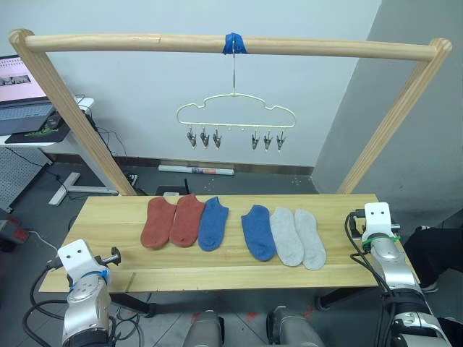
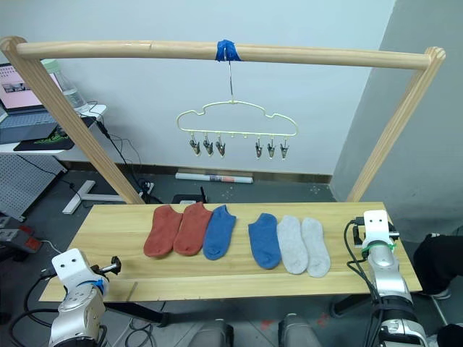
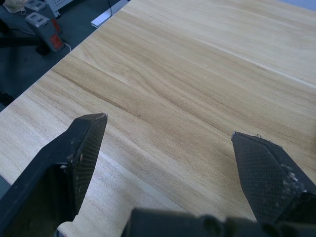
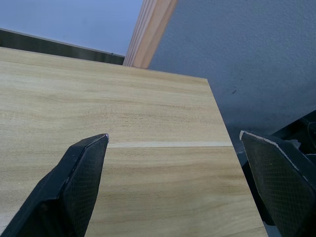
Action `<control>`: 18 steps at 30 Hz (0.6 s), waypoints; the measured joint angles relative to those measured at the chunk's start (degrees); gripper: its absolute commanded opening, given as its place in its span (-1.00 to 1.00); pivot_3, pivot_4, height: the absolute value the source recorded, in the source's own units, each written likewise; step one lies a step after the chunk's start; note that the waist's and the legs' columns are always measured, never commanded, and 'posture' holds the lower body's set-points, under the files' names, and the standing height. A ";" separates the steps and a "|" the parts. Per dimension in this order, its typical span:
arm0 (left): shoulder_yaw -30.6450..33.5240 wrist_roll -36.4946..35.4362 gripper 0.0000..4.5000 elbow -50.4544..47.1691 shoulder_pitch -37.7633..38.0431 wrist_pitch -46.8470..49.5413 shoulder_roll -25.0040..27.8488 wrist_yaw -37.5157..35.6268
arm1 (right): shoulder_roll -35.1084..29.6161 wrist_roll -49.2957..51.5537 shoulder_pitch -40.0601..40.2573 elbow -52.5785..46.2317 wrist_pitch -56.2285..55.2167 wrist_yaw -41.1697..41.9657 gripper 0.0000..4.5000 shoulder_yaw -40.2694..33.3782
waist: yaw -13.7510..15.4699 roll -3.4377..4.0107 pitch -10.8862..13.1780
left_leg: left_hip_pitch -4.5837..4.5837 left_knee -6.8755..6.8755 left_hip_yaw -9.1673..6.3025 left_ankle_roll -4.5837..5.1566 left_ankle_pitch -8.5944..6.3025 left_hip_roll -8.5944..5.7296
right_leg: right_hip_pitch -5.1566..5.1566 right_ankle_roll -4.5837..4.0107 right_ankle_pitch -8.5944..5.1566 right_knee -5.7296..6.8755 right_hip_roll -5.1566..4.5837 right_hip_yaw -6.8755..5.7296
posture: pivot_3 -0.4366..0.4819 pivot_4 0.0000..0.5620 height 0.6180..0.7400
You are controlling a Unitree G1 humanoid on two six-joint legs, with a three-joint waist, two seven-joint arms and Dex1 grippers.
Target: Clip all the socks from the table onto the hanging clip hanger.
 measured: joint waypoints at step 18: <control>-1.54 -0.93 1.00 -5.34 2.78 -0.85 -0.12 -5.45 | -0.57 1.16 2.31 -7.77 0.00 8.19 1.00 1.80 | -0.10 -0.09 0.79 | 0.04 0.00 0.00 0.00 0.00 0.05 | 0.01 -0.01 -0.01 0.00 -0.01 0.00 | 0.16 -0.44 1.00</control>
